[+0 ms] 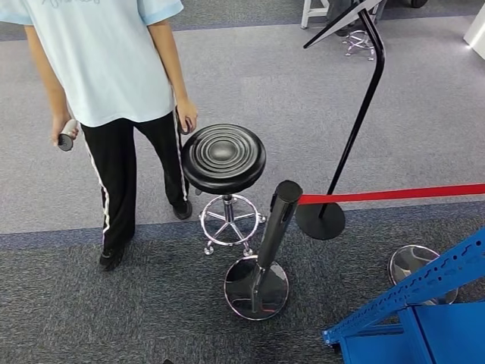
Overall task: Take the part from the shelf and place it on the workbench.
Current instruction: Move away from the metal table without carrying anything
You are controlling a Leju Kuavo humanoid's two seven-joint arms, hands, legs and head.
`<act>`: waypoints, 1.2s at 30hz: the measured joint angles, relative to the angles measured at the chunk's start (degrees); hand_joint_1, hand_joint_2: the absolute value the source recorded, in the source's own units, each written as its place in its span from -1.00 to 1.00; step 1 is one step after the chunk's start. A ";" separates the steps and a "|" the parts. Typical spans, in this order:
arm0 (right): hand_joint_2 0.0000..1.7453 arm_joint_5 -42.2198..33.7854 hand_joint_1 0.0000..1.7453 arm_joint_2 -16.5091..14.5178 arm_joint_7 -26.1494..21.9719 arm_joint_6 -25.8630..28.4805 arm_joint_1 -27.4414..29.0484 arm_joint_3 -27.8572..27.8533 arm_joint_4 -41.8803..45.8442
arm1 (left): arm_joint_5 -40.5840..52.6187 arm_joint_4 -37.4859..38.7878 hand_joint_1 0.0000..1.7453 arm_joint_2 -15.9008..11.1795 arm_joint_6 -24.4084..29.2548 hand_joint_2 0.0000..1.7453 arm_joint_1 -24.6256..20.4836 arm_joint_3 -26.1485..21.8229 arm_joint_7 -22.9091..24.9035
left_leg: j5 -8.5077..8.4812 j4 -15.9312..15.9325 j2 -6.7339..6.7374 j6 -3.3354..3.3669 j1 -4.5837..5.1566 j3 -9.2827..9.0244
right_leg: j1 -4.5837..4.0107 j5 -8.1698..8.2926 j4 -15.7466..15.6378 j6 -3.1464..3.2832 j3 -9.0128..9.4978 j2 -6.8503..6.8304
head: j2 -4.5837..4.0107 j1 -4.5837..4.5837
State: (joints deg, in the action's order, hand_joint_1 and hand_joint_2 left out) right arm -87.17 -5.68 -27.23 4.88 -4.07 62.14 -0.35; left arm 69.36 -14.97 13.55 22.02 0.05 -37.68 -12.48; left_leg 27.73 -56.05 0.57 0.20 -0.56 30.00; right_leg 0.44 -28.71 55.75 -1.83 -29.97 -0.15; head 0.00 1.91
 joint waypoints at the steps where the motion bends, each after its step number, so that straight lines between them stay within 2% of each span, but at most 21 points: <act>1: -1.00 0.00 -1.00 0.00 0.01 0.06 0.00 0.08 0.00 | 0.11 0.00 -1.00 0.00 0.09 -1.00 0.00 -0.05 0.07 | 0.01 -0.01 0.00 -0.01 0.03 0.00 | 0.04 0.00 0.00 0.00 0.00 0.00 | 0.00 0.00; 17: -1.00 0.00 -1.00 0.00 0.15 0.21 -0.06 0.86 0.00 | 0.63 0.00 -1.00 0.01 0.63 -1.00 -0.03 -0.30 0.56 | 0.07 -0.21 0.00 0.03 0.20 0.06 | 0.20 0.04 -0.02 -0.06 0.01 0.00 | 0.00 -0.01; 24: -1.00 0.00 -1.00 0.00 0.17 0.28 -0.05 1.14 0.00 | 0.59 0.00 -1.00 0.00 0.58 -1.00 -0.01 -1.14 0.62 | 0.47 -0.81 -0.01 0.63 0.30 0.34 | 0.32 0.11 -0.05 -0.37 0.04 -0.03 | 0.00 -0.03; 28: -1.00 0.00 -1.00 -0.01 0.33 0.52 -0.07 1.36 0.00 | 0.78 0.00 -1.00 0.05 0.53 -1.00 -0.02 -1.39 0.75 | -0.08 -0.62 0.02 1.42 0.34 0.40 | 0.54 0.41 -0.21 -1.22 0.04 0.00 | 0.00 -0.03; 29: -1.00 0.00 -1.00 -0.01 0.34 0.61 -0.05 1.39 0.00 | 0.85 0.00 -1.00 0.11 0.53 -1.00 -0.04 -1.46 0.79 | -0.60 -0.05 0.09 1.71 0.23 0.33 | 0.55 -0.05 0.07 -1.46 -0.22 0.03 | 0.00 0.00; 30: -1.00 0.00 -1.00 -0.01 0.34 0.68 -0.03 1.40 0.00 | 0.91 -0.01 -1.00 0.18 0.55 -1.00 -0.06 -1.52 0.81 | -1.08 0.54 0.17 2.01 0.09 0.35 | 0.55 -1.24 1.19 -1.61 -0.82 0.05 | 0.00 0.05; 31: -1.00 0.00 -1.00 -0.01 0.33 0.74 -0.02 1.42 0.00 | 0.95 -0.01 -1.00 0.26 0.56 -1.00 -0.08 -1.57 0.81 | -1.49 1.01 0.27 2.22 -0.06 0.46 | 0.57 -3.11 3.55 -1.73 -1.92 0.08 | 0.00 0.14; 33: -1.00 0.00 -1.00 -0.01 0.33 0.77 0.03 1.42 0.00 | 1.00 -0.02 -1.00 0.37 0.57 -1.00 -0.06 -1.65 0.83 | -1.86 1.08 0.38 2.36 0.02 1.05 | 0.65 -7.32 11.10 -2.06 -4.97 0.09 | 0.00 0.23; 34: -1.00 0.00 -1.00 0.00 0.33 0.77 0.07 1.42 0.00 | 1.02 -0.02 -1.00 0.40 0.57 -1.00 -0.03 -1.69 0.85 | -2.02 1.04 0.42 2.28 0.02 1.36 | 0.72 -8.50 14.23 -2.28 -6.06 0.08 | 0.00 0.26; 35: -1.00 0.00 -1.00 0.00 0.33 0.78 0.12 1.42 0.00 | 1.02 -0.02 -1.00 0.42 0.57 -1.00 -0.02 -1.75 0.87 | -2.21 0.99 0.45 2.14 0.01 1.63 | 0.83 -8.59 15.51 -2.49 -6.22 0.07 | 0.00 0.26; 36: -1.00 0.00 -1.00 0.00 0.33 0.79 0.13 1.42 0.00 | 1.01 -0.02 -1.00 0.44 0.57 -1.00 -0.02 -1.83 0.89 | -2.40 0.92 0.46 1.96 -0.05 1.89 | 0.99 -7.54 14.28 -2.70 -5.18 0.05 | 0.00 0.26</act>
State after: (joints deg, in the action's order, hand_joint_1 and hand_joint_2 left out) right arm -87.17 -5.68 -26.91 5.67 -3.93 63.56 -0.35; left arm 70.37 -14.99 13.99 22.58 0.03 -39.50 -11.60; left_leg 25.33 -55.14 1.02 2.15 -0.60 31.88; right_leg 1.42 -36.25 70.03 -4.52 -35.15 -0.10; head 0.00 2.16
